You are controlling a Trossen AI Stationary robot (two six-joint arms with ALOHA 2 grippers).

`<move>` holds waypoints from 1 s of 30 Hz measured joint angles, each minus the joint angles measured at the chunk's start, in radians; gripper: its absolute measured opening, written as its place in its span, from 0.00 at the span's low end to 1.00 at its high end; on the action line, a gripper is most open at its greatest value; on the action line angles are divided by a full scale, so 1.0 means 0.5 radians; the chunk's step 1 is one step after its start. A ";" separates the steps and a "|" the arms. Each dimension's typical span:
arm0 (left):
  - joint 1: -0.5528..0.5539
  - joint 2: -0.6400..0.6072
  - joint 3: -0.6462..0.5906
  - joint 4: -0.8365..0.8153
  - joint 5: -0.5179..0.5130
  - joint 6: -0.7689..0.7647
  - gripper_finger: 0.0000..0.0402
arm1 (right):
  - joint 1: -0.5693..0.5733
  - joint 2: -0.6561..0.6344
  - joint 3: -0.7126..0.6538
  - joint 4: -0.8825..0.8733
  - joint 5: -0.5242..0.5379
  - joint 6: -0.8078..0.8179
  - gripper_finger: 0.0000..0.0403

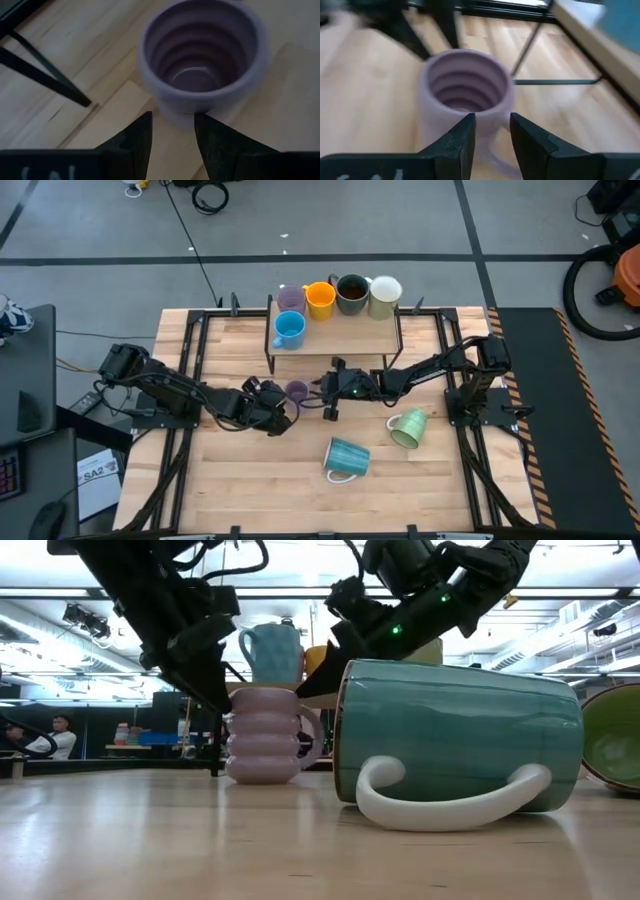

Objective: Place coffee mugs
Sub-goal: Put the violet mug on the shelf

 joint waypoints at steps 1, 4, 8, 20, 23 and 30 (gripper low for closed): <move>0.001 0.000 0.000 -0.024 -0.006 0.000 0.39 | 0.012 0.000 0.000 0.003 -0.029 0.001 0.32; 0.002 0.000 0.000 -0.058 -0.031 -0.002 0.39 | 0.049 0.000 0.000 0.007 -0.065 0.002 0.32; 0.002 -0.001 0.000 -0.102 -0.051 -0.002 0.39 | 0.085 0.000 0.000 0.008 -0.059 0.001 0.32; -0.002 -0.003 0.001 -0.140 0.178 -0.004 0.39 | 0.090 -0.144 0.001 -0.006 -0.017 -0.033 0.32; -0.006 -0.003 0.001 -0.140 0.285 -0.007 0.39 | 0.087 -0.193 0.001 -0.042 0.092 -0.116 0.32; -0.006 -0.004 0.001 -0.072 0.410 -0.006 0.39 | 0.078 -0.206 0.001 -0.221 0.361 -0.263 0.32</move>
